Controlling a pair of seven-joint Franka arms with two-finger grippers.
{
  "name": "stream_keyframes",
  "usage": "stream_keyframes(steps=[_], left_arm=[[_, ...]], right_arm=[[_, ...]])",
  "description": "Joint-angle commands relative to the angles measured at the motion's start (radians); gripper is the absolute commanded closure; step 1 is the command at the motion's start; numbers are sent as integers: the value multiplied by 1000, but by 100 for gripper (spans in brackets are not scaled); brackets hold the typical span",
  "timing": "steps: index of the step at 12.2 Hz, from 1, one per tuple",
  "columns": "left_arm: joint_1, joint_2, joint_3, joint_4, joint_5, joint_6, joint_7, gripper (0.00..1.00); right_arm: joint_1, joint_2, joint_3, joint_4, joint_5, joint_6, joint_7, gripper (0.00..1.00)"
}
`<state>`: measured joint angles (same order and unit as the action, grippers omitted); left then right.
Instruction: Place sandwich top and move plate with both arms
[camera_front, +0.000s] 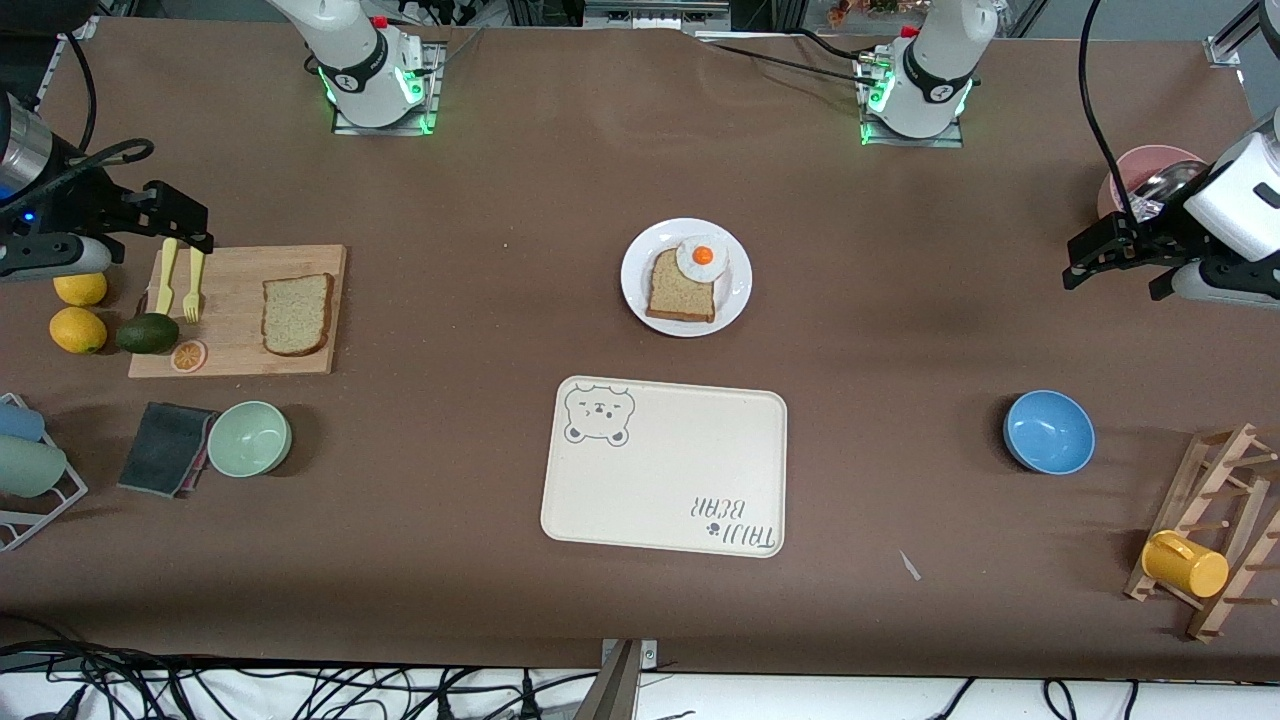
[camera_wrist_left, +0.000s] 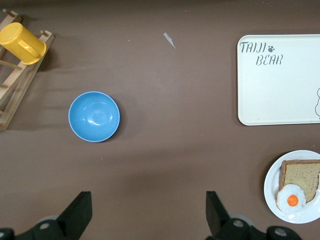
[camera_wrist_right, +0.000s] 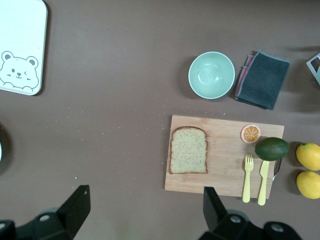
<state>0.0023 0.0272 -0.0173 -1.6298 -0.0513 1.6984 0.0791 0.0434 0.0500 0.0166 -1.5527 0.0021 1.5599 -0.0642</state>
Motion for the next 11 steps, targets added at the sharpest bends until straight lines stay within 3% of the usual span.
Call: stream_keyframes(steps=[1,11], left_arm=[[-7,14,4,31,19,-23,-12,0],[-7,14,4,31,19,-23,-13,0]], right_arm=[[10,-2,8,22,-2,-36,18,0],[10,-2,14,22,-7,-38,24,0]])
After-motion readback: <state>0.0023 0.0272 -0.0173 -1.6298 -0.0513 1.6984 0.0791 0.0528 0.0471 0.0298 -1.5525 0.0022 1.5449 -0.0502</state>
